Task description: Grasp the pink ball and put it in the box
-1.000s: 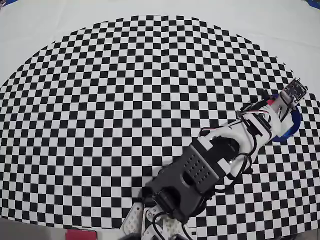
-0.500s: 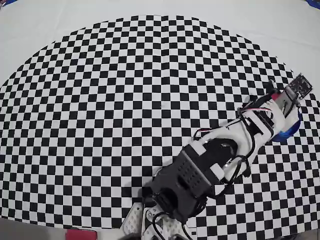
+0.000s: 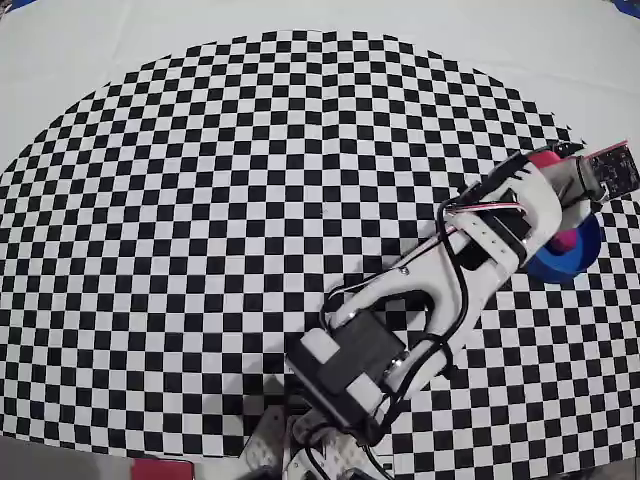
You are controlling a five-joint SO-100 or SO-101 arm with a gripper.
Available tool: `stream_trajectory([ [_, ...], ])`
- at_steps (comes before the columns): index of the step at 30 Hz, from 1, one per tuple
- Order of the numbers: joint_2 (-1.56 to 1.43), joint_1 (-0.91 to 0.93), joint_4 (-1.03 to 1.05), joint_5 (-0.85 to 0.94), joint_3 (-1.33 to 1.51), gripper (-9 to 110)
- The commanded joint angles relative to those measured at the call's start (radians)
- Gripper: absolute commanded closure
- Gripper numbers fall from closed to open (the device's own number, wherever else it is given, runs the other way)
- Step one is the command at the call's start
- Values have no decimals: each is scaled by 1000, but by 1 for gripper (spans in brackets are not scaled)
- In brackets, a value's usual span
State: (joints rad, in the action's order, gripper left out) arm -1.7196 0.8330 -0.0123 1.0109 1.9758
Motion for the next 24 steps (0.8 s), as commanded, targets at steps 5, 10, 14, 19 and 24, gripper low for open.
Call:
stream_trajectory([
  [5, -316, -115, 0, -356, 227, 101],
  [10, -551, -210, 0, -482, 469, 101],
  [14, -736, -296, 5, -581, 646, 101],
  [19, -900, -391, 9, -632, 818, 101],
  [24, -1081, -479, 104, -692, 930, 101],
])
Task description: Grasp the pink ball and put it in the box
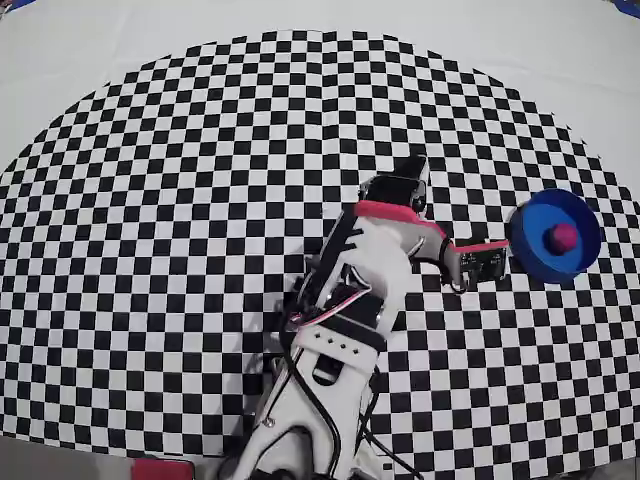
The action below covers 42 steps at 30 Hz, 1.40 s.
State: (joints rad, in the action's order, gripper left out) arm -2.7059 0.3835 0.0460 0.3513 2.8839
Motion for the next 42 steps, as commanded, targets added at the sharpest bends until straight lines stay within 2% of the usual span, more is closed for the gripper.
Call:
stream_trajectory([
  [1, -127, -46, 81, -44, 29, 101],
  [15, -472, -281, 331, -112, 166, 101],
  [28, -545, -308, 433, -114, 225, 101],
  [42, -545, -331, 675, -114, 229, 101],
])
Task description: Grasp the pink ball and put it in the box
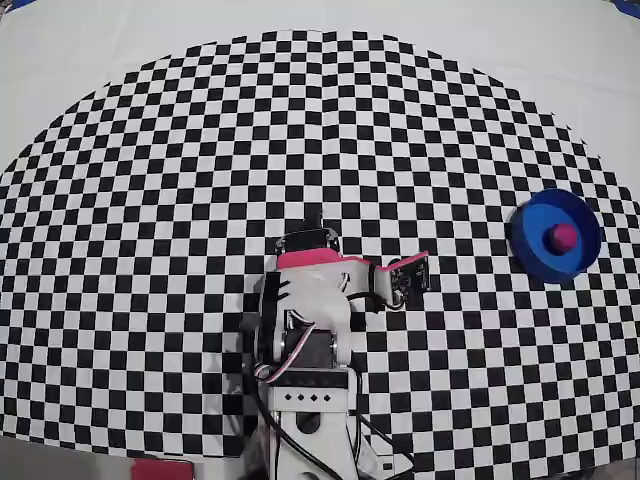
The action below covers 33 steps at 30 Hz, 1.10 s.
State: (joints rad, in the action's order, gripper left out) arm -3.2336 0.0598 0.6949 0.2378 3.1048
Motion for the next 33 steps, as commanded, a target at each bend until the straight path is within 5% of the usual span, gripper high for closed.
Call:
stream_trajectory([
  [1, -17, -8, 38, 0, 8, 101],
  [33, -17, -8, 107, -21, 8, 101],
])
